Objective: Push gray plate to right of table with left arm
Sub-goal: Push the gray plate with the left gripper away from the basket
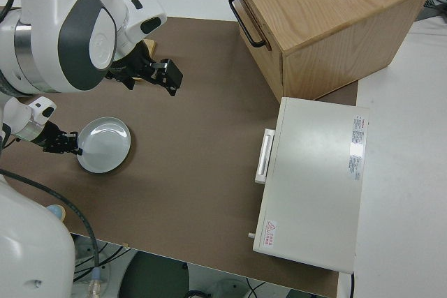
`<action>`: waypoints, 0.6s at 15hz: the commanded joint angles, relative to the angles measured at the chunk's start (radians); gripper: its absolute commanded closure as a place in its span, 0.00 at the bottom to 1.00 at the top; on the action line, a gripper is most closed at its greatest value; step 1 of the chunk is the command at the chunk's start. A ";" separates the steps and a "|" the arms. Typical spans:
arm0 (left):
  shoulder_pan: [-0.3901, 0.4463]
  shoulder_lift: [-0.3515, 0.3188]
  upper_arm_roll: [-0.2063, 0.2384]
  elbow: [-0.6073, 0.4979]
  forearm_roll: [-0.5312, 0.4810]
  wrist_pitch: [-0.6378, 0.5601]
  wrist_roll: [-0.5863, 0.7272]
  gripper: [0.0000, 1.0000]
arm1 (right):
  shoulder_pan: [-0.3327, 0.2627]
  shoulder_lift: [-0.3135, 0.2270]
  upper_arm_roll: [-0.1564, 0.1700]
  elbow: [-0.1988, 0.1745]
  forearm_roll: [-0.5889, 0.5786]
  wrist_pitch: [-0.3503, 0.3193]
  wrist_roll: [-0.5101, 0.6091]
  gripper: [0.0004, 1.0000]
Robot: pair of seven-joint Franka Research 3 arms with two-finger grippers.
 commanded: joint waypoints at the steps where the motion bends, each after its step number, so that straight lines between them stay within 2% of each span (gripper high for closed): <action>1: -0.039 0.041 -0.013 -0.007 -0.061 0.098 -0.018 1.00 | -0.025 -0.027 0.015 -0.027 0.021 0.000 0.010 0.00; 3: -0.070 0.064 -0.015 -0.001 -0.091 0.136 -0.026 1.00 | -0.025 -0.027 0.015 -0.027 0.021 0.000 0.010 0.00; 9: -0.127 0.109 -0.022 0.070 -0.094 0.159 -0.133 1.00 | -0.025 -0.027 0.015 -0.027 0.021 0.000 0.010 0.00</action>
